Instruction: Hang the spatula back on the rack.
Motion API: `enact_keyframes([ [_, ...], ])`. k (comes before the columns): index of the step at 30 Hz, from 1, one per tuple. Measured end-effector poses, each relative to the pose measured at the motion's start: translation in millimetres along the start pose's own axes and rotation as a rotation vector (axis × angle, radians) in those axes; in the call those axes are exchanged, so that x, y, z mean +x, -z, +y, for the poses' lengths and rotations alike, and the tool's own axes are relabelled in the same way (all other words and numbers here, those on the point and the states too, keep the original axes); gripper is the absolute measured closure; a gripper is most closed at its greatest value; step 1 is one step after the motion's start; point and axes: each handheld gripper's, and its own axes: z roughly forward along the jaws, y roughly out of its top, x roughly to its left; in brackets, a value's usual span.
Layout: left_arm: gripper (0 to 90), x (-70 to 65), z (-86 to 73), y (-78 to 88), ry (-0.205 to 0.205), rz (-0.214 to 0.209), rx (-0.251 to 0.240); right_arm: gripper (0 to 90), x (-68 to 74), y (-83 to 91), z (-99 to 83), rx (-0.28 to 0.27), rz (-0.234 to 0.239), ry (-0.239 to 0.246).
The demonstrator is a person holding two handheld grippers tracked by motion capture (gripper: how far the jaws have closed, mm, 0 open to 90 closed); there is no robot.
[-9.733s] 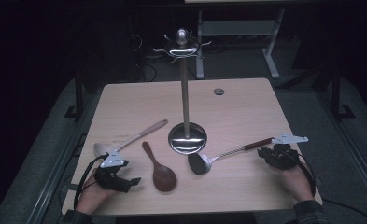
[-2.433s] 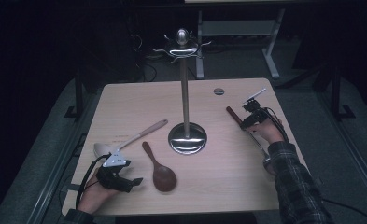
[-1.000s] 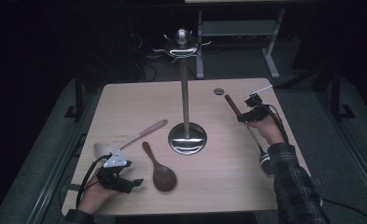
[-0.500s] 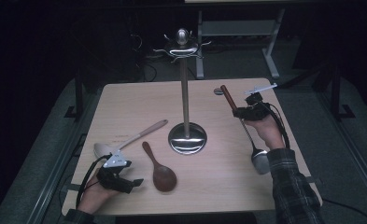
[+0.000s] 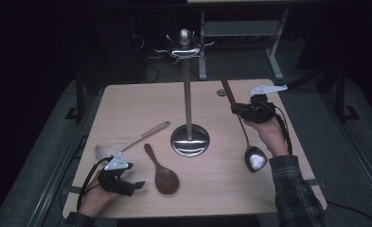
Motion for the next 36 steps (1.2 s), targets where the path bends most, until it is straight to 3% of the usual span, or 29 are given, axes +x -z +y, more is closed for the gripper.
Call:
enact_keyframes([
  [17, 12.7, 0.1, 0.2, 0.6, -0.003, 0.004, -0.002, 73.6, 14.6, 28.7, 11.3, -0.163, 0.079, 0.035],
  [36, 12.7, 0.7, 0.3, 0.5, -0.001, 0.007, -0.005, 73.6, 32.3, 45.3, 29.6, -0.246, 0.138, 0.068],
])
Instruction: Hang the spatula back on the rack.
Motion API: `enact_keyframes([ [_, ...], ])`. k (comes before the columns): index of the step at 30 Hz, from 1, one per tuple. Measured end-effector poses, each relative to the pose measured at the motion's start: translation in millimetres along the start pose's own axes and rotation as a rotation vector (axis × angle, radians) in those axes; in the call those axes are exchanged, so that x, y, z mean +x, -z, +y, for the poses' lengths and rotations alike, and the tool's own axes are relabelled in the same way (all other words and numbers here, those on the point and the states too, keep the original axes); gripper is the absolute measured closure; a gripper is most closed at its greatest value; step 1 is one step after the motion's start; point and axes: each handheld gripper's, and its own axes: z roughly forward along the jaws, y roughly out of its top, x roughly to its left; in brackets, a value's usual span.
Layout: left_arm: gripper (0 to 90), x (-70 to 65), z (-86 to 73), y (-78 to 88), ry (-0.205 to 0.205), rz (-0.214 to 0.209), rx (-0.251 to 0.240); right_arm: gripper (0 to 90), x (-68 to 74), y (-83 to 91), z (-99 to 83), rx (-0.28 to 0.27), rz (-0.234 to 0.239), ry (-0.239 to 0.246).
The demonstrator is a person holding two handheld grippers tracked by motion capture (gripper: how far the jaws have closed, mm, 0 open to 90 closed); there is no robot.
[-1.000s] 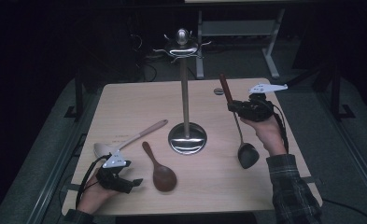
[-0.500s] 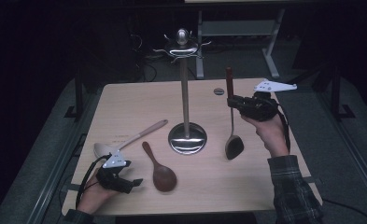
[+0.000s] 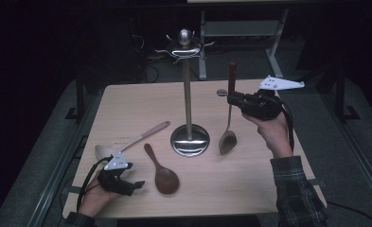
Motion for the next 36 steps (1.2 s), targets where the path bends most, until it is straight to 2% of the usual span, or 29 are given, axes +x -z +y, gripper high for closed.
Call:
enact_keyframes([
  [10, 12.7, 0.2, -0.2, 0.2, 0.002, -0.001, -0.001, 73.6, 11.4, 4.0, 15.5, -0.039, 0.044, 0.022],
  [16, 12.7, 0.3, -0.1, 0.4, 0.001, -0.001, 0.003, 73.6, 27.0, 7.3, 26.6, -0.062, 0.092, 0.055],
  [24, 12.7, 0.2, -0.1, 0.6, 0.003, -0.001, 0.003, 73.6, 41.6, 8.0, 38.3, -0.070, 0.124, 0.090],
  [36, 12.7, 0.2, -0.3, 0.5, 0.005, -0.002, 0.004, 73.6, 50.9, 2.5, 47.7, -0.072, 0.156, 0.105],
])
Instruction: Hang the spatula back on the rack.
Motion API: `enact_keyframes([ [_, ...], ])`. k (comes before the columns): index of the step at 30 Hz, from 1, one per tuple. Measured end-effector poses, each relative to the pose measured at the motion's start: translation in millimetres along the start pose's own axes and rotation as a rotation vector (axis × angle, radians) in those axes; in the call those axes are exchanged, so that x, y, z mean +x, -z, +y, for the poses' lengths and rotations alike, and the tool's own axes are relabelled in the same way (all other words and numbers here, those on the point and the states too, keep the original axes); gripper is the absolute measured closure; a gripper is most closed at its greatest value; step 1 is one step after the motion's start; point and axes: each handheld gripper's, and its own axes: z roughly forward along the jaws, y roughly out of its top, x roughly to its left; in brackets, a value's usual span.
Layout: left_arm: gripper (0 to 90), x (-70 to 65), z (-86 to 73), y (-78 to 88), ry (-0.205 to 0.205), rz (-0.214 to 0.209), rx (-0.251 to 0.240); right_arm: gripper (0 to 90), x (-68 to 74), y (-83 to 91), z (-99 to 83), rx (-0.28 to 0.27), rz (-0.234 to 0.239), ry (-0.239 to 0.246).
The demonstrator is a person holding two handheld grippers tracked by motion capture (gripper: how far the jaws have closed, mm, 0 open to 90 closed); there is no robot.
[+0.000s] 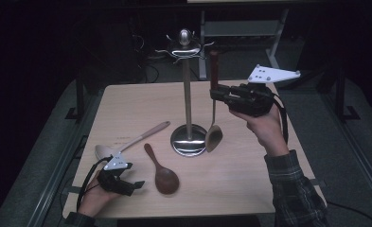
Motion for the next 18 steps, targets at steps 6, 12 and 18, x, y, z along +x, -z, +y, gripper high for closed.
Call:
enact_keyframes([
  [6, 12.7, 0.0, -0.2, -0.4, -0.002, -0.001, 0.002, 73.5, 2.7, -5.2, 3.9, 0.000, 0.012, 0.010],
  [12, 12.7, 0.0, -0.2, 0.0, 0.000, -0.001, 0.001, 73.6, 3.4, -10.4, 4.9, 0.013, 0.010, 0.015],
  [18, 12.7, 0.2, -0.1, 0.2, 0.000, -0.002, 0.001, 73.6, 2.0, -14.8, 4.5, 0.029, -0.006, 0.015],
])
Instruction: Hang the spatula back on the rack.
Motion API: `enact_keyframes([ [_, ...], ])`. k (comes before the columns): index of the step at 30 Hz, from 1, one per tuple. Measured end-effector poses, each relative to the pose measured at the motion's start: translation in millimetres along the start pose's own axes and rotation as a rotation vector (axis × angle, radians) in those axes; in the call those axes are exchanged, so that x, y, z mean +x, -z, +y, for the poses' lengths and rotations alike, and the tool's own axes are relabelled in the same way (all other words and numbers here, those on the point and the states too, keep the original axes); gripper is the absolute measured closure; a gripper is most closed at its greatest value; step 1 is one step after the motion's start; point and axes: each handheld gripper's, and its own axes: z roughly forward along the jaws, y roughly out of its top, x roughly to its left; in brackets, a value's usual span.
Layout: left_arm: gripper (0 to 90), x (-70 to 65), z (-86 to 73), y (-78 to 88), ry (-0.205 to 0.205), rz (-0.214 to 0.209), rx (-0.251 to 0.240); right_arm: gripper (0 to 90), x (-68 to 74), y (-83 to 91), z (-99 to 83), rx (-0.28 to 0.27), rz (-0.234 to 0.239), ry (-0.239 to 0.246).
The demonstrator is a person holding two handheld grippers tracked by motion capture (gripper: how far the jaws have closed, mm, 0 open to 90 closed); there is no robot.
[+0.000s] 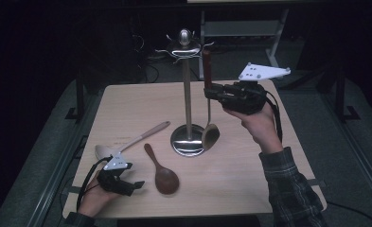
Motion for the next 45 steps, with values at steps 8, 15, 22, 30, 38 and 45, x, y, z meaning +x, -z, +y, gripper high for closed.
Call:
enact_keyframes([
  [8, 12.7, -0.2, 0.0, 0.2, 0.001, 0.000, -0.001, 73.5, -3.0, -6.9, 2.0, 0.013, -0.007, -0.003],
  [15, 12.7, -0.1, -0.1, 0.3, 0.001, 0.000, -0.002, 73.3, -5.5, -13.9, 2.5, 0.021, -0.014, -0.005],
  [22, 12.7, -0.2, -0.2, 0.0, -0.001, 0.001, -0.001, 63.9, -4.2, -12.9, 0.5, 0.029, 0.000, -0.004],
  [30, 12.7, -0.6, -0.1, -1.4, 0.010, -0.001, 0.001, 45.4, -5.1, -4.6, -18.4, 0.043, -0.034, -0.024],
  [38, 12.7, -0.6, -0.2, -1.8, 0.015, 0.001, -0.002, 33.9, -16.8, 8.7, -53.6, 0.084, -0.098, -0.078],
  [45, 13.2, 0.5, 0.0, 0.0, 0.016, 0.011, -0.009, 29.0, -23.5, 17.5, -82.7, 0.123, -0.115, -0.103],
])
